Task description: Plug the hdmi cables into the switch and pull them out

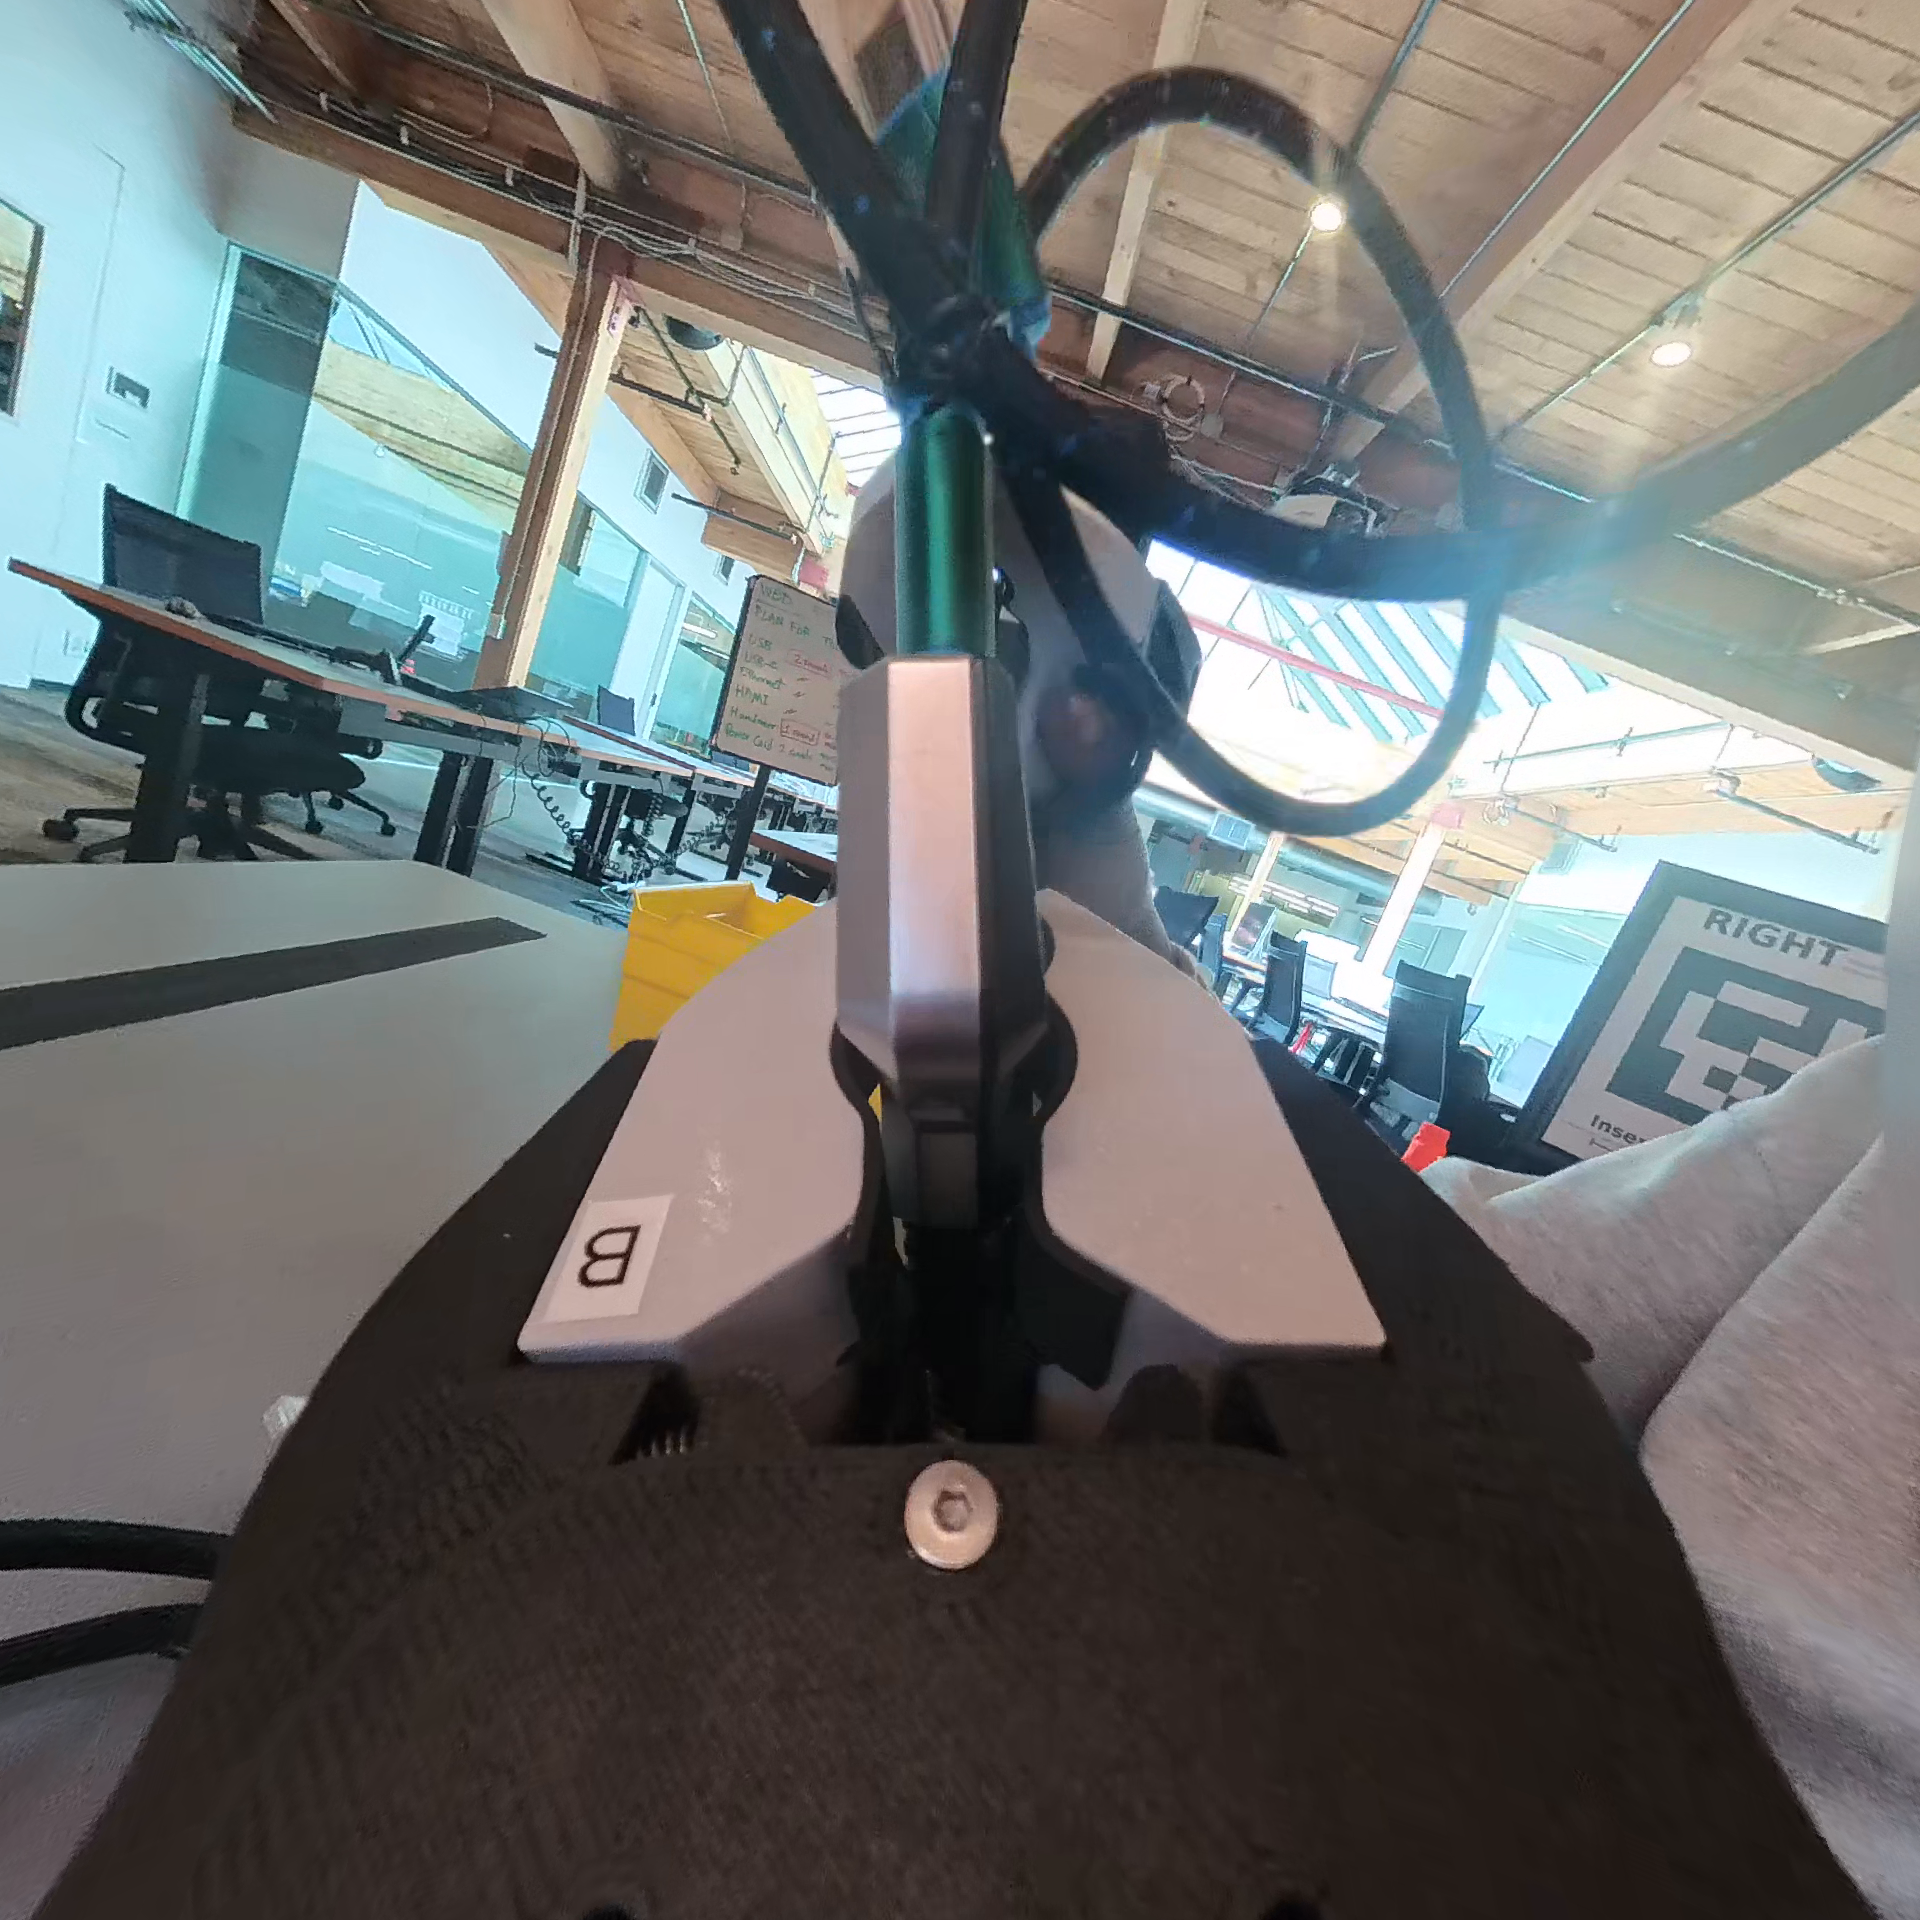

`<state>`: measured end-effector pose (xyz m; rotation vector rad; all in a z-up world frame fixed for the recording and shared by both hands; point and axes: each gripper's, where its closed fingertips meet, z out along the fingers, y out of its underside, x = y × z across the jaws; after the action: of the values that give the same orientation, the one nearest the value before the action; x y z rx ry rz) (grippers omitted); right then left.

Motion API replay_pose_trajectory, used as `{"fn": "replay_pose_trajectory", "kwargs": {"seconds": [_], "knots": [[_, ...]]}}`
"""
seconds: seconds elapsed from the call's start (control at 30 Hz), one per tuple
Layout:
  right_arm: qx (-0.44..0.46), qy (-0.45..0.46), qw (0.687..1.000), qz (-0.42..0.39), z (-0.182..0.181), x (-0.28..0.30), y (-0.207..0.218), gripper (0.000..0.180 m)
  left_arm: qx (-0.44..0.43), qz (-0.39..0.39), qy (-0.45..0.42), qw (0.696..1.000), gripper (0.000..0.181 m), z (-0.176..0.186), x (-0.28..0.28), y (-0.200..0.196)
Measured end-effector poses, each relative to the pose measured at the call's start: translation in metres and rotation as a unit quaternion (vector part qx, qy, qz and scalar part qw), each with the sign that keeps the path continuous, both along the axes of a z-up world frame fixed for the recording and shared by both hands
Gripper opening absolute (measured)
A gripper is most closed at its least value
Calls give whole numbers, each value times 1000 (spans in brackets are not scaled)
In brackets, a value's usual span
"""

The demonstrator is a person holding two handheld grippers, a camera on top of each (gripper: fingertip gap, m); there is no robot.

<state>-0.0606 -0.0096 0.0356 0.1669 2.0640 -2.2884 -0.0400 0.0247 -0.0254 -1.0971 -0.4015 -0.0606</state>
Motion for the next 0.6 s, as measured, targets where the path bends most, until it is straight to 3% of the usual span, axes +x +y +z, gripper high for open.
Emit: {"fn": "replay_pose_trajectory", "kwargs": {"seconds": [0.17, 0.33, 0.4, 0.5, 0.6], "knots": [[-3, 17, 999, 27, 5, 13, -5, 4, 7, -12, 27, 1000, 22, 6, 9, -6], [-41, -90, 985, 140, 2, 27, -5, 11, 27, -37, 44, 998, 21, 8, 18, -5], [-35, -69, 988, 132, 0, 25, -5, 11, 16, -29, 43, 999, 22, 5, 16, -5], [2, -33, 994, 103, -8, 21, -5, 30, 15, -20, 13, 1000, 22, -2, 6, -7], [34, -13, 997, 65, -17, 11, -7, 27, 11, -16, -10, 1000, 22, -9, -1, -7]]}}
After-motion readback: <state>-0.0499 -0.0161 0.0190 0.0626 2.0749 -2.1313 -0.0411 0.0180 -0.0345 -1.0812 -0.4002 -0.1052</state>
